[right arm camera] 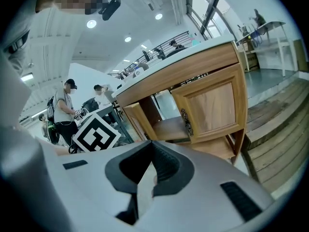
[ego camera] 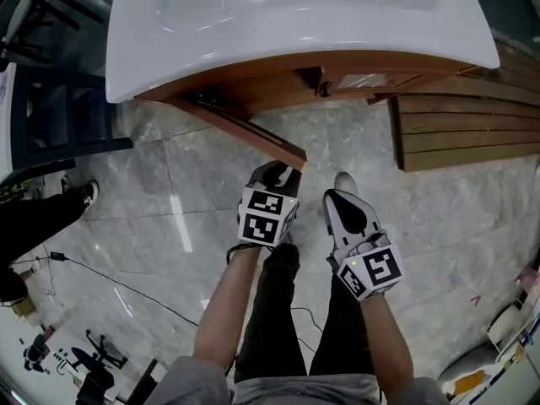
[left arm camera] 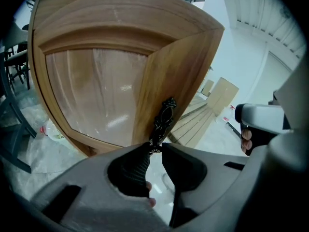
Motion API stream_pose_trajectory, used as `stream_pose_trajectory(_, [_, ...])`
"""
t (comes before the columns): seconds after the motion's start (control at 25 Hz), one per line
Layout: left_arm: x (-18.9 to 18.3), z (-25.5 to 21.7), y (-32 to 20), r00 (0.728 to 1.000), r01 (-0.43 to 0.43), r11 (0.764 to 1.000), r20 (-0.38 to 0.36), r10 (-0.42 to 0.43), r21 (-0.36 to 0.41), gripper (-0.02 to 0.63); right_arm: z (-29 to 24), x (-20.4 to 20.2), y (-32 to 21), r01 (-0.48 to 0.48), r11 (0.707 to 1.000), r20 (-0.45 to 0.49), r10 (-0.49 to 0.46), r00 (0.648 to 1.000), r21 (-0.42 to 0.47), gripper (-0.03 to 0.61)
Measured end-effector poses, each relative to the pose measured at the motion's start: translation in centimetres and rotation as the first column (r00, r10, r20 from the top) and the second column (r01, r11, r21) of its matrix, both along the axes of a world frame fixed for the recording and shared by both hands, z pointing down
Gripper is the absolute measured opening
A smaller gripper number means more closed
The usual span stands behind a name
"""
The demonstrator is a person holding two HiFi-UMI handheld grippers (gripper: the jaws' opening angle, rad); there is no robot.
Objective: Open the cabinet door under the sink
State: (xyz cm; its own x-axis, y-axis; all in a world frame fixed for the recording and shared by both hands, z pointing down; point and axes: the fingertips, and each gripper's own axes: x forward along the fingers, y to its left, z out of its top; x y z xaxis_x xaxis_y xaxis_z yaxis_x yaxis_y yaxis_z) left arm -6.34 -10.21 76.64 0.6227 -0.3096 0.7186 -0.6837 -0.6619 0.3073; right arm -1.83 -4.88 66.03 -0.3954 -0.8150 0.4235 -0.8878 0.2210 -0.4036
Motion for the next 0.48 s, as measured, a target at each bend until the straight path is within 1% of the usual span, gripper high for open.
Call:
stream_pose_trajectory(0.28, [-4.1,0.3,3.2,0.996,-0.083,0.996,0.017,0.084,-0.01,0.084,0.0,-2.1,1.3,-0.017,1.0,-0.013,0.017,1.0,0.009,0.009])
stream_pose_trajectory(0.36, [-5.5,0.4,4.0,0.996,-0.088,0.996,0.024,0.089,-0.018,0.084,-0.1,-2.7,1.6,-0.019,1.0,-0.011,0.019,1.0,0.009,0.009])
stream_pose_trajectory(0.48, [-7.2,0.6,4.9,0.997,-0.074,0.997,0.022,0.075,-0.034,0.083,0.0,-3.9,1.8,-0.005,1.0,-0.011,0.005,1.0,0.007,0.01])
